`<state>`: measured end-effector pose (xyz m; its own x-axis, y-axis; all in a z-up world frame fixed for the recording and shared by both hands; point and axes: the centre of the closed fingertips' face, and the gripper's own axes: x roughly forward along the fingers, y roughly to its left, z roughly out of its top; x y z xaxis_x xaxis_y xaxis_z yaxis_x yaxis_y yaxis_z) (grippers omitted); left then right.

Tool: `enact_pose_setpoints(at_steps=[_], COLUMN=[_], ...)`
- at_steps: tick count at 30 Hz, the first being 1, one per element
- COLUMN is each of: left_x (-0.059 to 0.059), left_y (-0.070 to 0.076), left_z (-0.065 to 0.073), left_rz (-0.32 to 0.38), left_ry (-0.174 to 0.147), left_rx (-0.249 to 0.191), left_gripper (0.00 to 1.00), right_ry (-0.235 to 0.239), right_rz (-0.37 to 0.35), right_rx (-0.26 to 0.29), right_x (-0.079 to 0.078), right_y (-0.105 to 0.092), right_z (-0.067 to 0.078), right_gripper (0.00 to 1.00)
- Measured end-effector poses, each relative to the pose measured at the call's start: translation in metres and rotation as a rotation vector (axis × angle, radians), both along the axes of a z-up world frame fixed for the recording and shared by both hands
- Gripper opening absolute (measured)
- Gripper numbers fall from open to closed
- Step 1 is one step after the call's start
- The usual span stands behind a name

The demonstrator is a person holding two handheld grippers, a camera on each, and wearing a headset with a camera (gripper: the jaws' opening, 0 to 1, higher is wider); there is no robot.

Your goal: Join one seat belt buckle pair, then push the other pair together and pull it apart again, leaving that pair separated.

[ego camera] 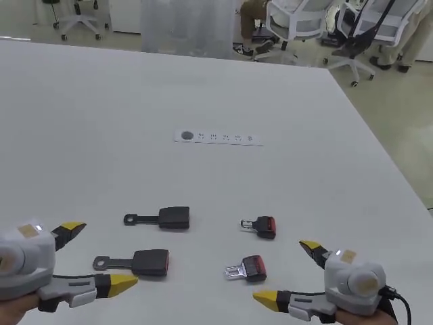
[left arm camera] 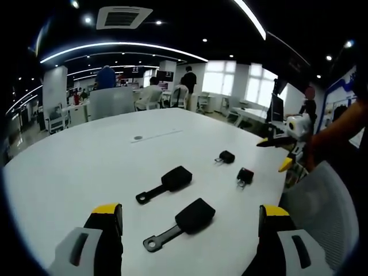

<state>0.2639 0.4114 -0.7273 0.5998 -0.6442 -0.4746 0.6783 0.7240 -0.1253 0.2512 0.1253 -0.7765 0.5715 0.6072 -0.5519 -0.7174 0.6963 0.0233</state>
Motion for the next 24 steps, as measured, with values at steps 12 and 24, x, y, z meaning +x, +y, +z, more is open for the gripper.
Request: enact_pose_setpoints(at_steps=[12,24], left_x=[0.001,0.000], left_y=[-0.005,-0.011], left_z=[0.000,-0.008], left_rz=[-0.023,-0.074], left_ry=[0.003,0.012], left_rx=[0.017,0.071], left_gripper=[1.00,1.00], right_ry=[0.022,0.052], right_rz=[0.047,0.143], right_rx=[0.000,-0.037], right_x=[-0.004,-0.006], right_y=[0.003,0.006], right_z=[-0.002,-0.011], right_gripper=[0.97,0.95])
